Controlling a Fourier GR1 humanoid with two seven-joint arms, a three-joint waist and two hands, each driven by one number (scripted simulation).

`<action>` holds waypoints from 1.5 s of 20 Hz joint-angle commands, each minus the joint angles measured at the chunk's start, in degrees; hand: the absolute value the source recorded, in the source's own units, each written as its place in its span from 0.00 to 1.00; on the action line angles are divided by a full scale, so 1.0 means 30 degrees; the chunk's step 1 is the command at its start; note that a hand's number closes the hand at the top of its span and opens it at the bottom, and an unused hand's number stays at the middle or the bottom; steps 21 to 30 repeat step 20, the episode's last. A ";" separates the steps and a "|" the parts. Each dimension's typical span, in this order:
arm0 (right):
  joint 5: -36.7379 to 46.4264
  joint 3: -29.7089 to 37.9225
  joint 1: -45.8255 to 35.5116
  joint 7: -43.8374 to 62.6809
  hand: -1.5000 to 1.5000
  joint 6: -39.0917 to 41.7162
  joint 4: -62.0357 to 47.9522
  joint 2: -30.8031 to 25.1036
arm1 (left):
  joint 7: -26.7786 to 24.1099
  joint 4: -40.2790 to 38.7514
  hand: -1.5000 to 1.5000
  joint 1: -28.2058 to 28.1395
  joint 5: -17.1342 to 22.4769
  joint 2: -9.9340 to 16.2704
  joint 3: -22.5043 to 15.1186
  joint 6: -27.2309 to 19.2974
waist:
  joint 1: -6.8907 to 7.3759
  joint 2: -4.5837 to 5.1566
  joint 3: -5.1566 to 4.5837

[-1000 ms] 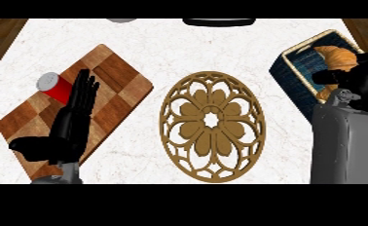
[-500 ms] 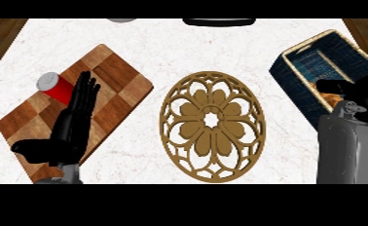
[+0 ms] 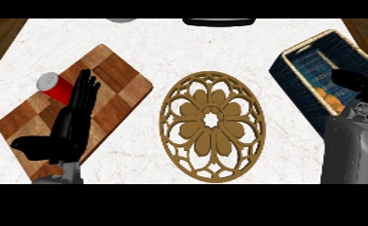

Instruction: Pick the croissant from the placemat and place it in the basket

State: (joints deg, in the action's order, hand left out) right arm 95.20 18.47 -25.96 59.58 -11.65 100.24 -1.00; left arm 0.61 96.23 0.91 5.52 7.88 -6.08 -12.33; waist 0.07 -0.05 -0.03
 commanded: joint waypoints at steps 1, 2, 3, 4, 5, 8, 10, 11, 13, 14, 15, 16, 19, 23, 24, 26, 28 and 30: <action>0.2231 -0.1997 0.0454 0.3215 0.00 0.0560 0.2487 0.0317 | 0.0266 -0.0191 0.50 0.0415 -0.0044 -0.0053 0.0142 0.0074 | -0.0040 -0.0030 -0.0004; 0.2052 -0.0292 -0.0148 0.2201 0.00 0.1378 0.2314 -0.0018 | 0.0294 0.0577 0.50 -0.0346 0.0383 0.0662 0.0511 0.0826 | -0.0004 -0.0029 -0.0001; 0.1783 -0.0410 0.1079 0.1655 0.00 0.2077 0.3939 0.0101 | -0.0173 -0.0002 0.50 -0.0469 0.0554 0.0472 0.0749 0.0873 | -0.0108 -0.0042 -0.0003; 0.2548 -0.0484 0.0627 0.2001 0.00 0.2806 0.4597 0.0129 | -0.0785 -0.0098 0.50 -0.1169 -0.0243 -0.0065 0.0017 0.0359 | -0.0100 -0.0054 -0.0008; 0.2771 -0.1132 0.1209 0.2795 0.00 0.2423 0.5273 0.0323 | -0.0183 0.0261 0.50 -0.0433 0.0506 0.0206 0.0555 0.0774 | -0.0090 -0.0051 -0.0004; 0.2899 0.0268 0.1479 0.2149 0.00 0.2702 0.7661 0.0330 | -0.0482 0.0066 0.50 -0.0484 0.0646 0.0705 0.1066 0.1142 | -0.0224 -0.0086 -0.0004; 0.2659 0.0534 0.0177 0.2221 0.00 0.2497 0.8020 0.0070 | 0.0890 0.1230 0.50 -0.0390 -0.0132 0.0004 0.0291 -0.0087 | -0.0053 -0.0076 0.0012; 0.3256 -0.0770 0.1226 0.3207 0.00 0.2624 0.9132 0.0332 | -0.0271 0.0723 0.50 -0.0899 -0.0011 -0.0024 0.0183 0.0553 | -0.0039 -0.0062 0.0002; 0.1769 -0.0451 0.2356 0.1797 0.00 0.4201 1.2223 0.0334 | -0.0686 -0.0192 0.50 -0.0778 -0.0231 -0.0287 0.0255 0.0356 | -0.0229 -0.0083 0.0000; 0.1246 -0.1434 0.4262 0.2116 0.00 0.3585 1.3154 0.0334 | -0.0431 -0.0380 0.50 -0.0135 0.0172 -0.0059 0.0748 0.0630 | -0.0212 -0.0054 0.0008; 0.1838 -0.2007 0.4669 0.2293 0.00 0.4825 1.4225 0.0334 | 0.0149 0.0871 0.50 -0.0813 0.0162 0.0281 0.0593 0.0814 | -0.0132 -0.0075 0.0006; 0.2039 -0.2201 0.3663 0.2082 0.00 0.6332 1.4513 0.0334 | -0.0005 0.0674 0.50 -0.0655 -0.0072 -0.0004 0.0582 0.0501 | -0.0096 -0.0055 -0.0002; 0.1855 -0.4552 0.5749 0.3400 0.00 0.4859 1.6266 0.0331 | 0.0192 0.0381 0.50 -0.0310 0.0159 -0.0021 0.0827 0.0598 | -0.0102 -0.0047 0.0006; 0.1434 -0.4144 0.5564 0.2700 0.00 0.4655 1.6026 0.0327 | -0.0277 0.0607 0.50 -0.1227 0.0106 0.0047 0.0659 0.0899 | -0.0057 -0.0044 0.0006; 0.1434 -0.4144 0.5564 0.2700 0.00 0.4655 1.6026 0.0327 | -0.0277 0.0607 0.50 -0.1227 0.0106 0.0047 0.0659 0.0899 | -0.0057 -0.0044 0.0006; 0.1434 -0.4144 0.5564 0.2700 0.00 0.4655 1.6026 0.0327 | -0.0277 0.0607 0.50 -0.1227 0.0106 0.0047 0.0659 0.0899 | -0.0057 -0.0044 0.0006; 0.1434 -0.4144 0.5564 0.2700 0.00 0.4655 1.6026 0.0327 | -0.0277 0.0607 0.50 -0.1227 0.0106 0.0047 0.0659 0.0899 | -0.0057 -0.0044 0.0006; 0.1434 -0.4144 0.5564 0.2700 0.00 0.4655 1.6026 0.0327 | -0.0277 0.0607 0.50 -0.1227 0.0106 0.0047 0.0659 0.0899 | -0.0057 -0.0044 0.0006</action>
